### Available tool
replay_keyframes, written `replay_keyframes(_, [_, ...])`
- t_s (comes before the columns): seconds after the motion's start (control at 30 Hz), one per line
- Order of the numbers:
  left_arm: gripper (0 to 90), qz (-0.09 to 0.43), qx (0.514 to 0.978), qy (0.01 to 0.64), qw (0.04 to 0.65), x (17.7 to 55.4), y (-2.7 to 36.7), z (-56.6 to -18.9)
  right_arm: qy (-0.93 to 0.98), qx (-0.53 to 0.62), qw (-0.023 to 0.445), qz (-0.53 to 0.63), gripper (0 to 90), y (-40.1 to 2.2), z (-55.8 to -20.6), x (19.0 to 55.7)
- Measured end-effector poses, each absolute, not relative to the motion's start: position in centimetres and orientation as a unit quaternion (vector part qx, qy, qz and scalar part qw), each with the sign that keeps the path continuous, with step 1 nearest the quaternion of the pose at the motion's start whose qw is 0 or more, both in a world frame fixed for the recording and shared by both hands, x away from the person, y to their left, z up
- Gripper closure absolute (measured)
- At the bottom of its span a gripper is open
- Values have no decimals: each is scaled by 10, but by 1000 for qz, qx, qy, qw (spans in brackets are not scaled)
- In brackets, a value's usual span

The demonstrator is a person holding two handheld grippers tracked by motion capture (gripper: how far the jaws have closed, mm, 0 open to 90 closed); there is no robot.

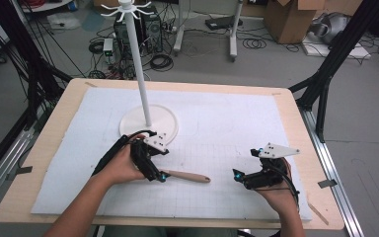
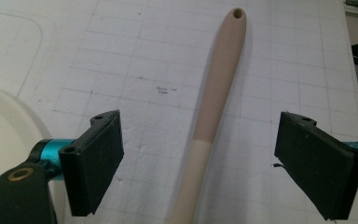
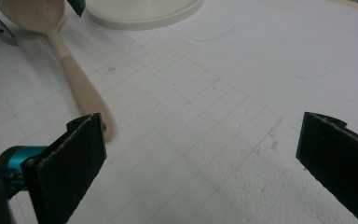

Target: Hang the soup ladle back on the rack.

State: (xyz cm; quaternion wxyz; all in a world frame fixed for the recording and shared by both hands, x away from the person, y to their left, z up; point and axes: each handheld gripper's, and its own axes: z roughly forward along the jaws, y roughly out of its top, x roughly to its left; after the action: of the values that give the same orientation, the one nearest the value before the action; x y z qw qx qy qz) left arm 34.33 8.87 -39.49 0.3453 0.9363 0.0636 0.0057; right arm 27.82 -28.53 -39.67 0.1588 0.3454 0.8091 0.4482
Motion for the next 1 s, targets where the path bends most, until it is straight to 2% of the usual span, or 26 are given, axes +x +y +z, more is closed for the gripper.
replay_keyframes(0.73, [492, 0, 962, 42, 268, 345, 70, -412, 812, 344, 159, 444, 2, -284, -398, 279])
replay_keyframes(1.0, [551, 6, 967, 38, 251, 344, 67, -416, 812, 344, 160, 444, 2, -284, -398, 279])
